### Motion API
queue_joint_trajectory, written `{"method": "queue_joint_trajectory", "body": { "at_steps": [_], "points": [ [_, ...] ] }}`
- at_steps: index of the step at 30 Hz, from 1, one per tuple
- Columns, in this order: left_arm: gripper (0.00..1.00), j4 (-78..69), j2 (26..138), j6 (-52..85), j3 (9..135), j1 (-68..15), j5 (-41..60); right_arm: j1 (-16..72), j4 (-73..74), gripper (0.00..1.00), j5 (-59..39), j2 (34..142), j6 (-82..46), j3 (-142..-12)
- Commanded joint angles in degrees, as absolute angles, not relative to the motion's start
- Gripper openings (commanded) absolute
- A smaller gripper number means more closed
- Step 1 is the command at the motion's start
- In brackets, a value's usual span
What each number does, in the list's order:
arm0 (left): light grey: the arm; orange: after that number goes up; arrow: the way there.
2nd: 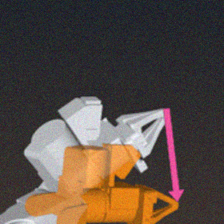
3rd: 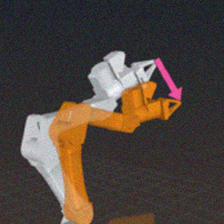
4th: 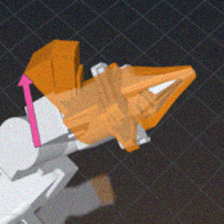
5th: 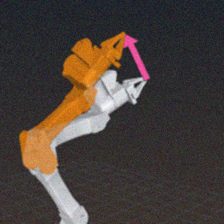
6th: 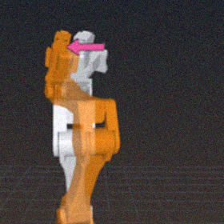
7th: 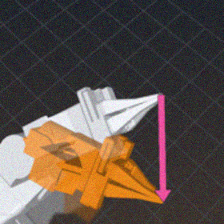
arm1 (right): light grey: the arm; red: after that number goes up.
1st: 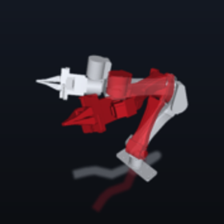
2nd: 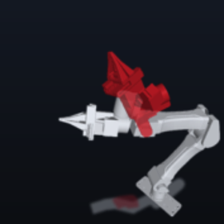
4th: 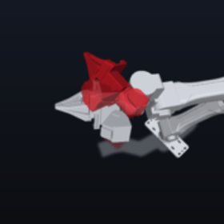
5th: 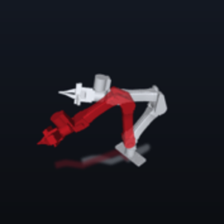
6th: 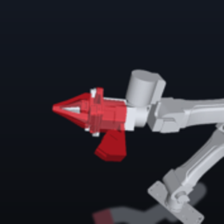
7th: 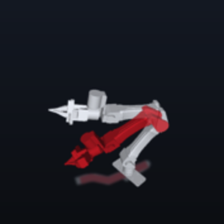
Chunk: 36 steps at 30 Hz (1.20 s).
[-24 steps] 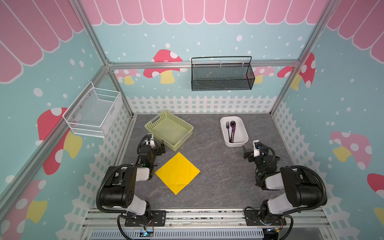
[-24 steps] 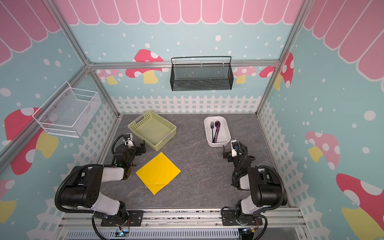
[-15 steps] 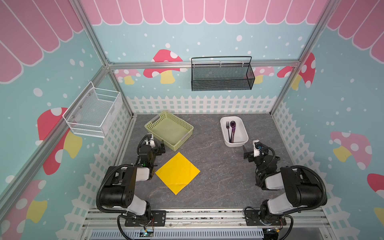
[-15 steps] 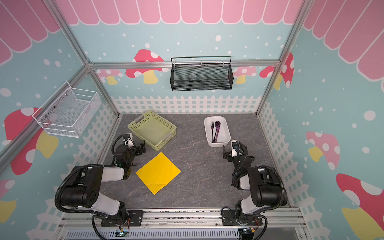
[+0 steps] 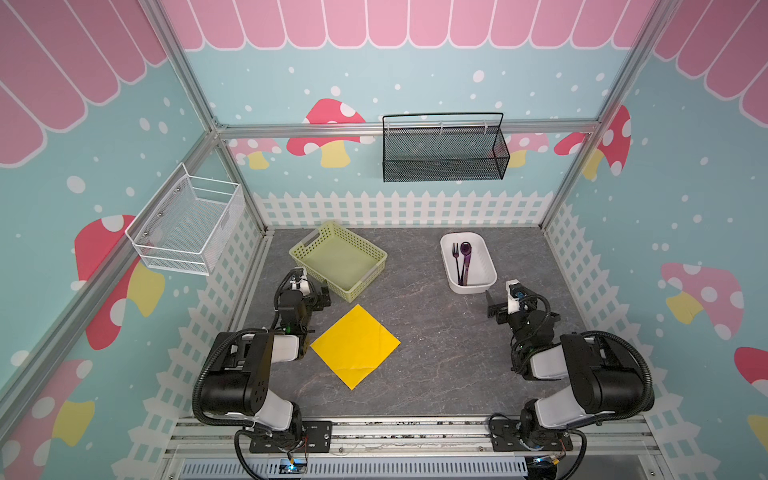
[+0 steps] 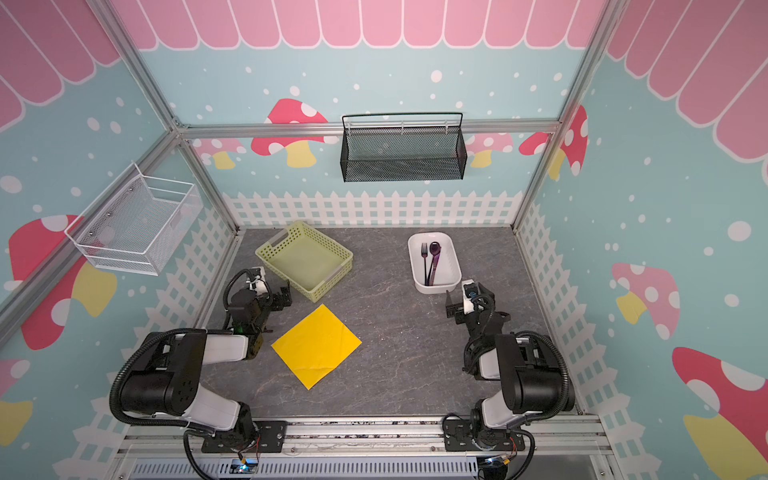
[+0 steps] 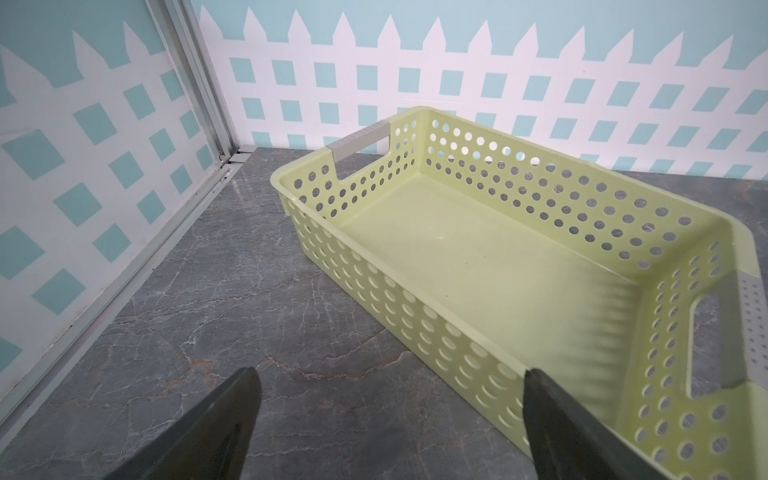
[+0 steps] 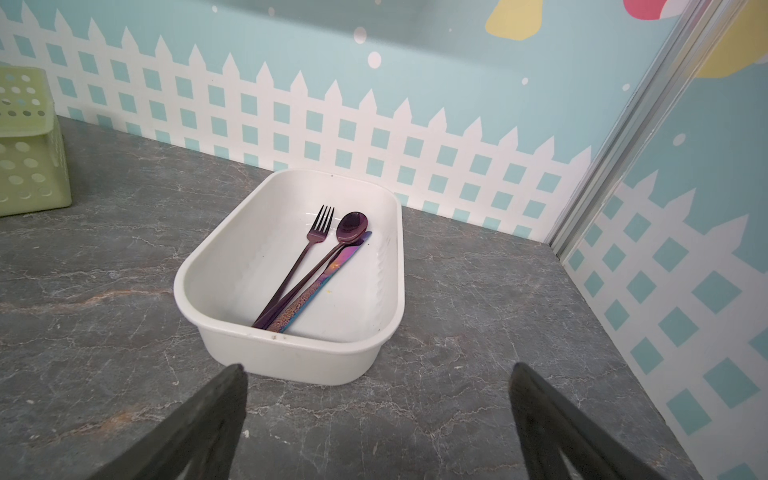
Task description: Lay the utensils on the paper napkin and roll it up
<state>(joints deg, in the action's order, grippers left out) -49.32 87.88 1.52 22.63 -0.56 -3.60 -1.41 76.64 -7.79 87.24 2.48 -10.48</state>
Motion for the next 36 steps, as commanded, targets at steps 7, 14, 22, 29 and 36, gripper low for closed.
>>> {"method": "queue_joint_trajectory", "body": {
  "at_steps": [7,14,22,29,36],
  "points": [
    [0.99,-49.9,88.0,1.8,22.6,-0.7,-3.2,-1.4,74.9,0.99,-1.0,87.6,0.4,-12.0],
    [0.99,-49.9,88.1,1.8,22.8,-0.7,-3.2,-1.4,74.8,0.99,-0.9,87.6,0.3,-12.1],
    [0.99,-46.1,85.6,4.2,23.8,-0.8,-10.6,-1.1,72.0,0.99,1.0,82.9,0.0,-11.8],
    [0.99,-24.9,74.0,7.3,29.7,-3.5,-20.2,-1.0,51.8,0.97,2.5,74.3,-2.4,-18.7],
    [0.93,2.2,66.4,20.4,38.8,-4.3,-9.3,0.6,27.2,0.91,-4.1,71.6,-4.7,-29.4]
  ]
}}
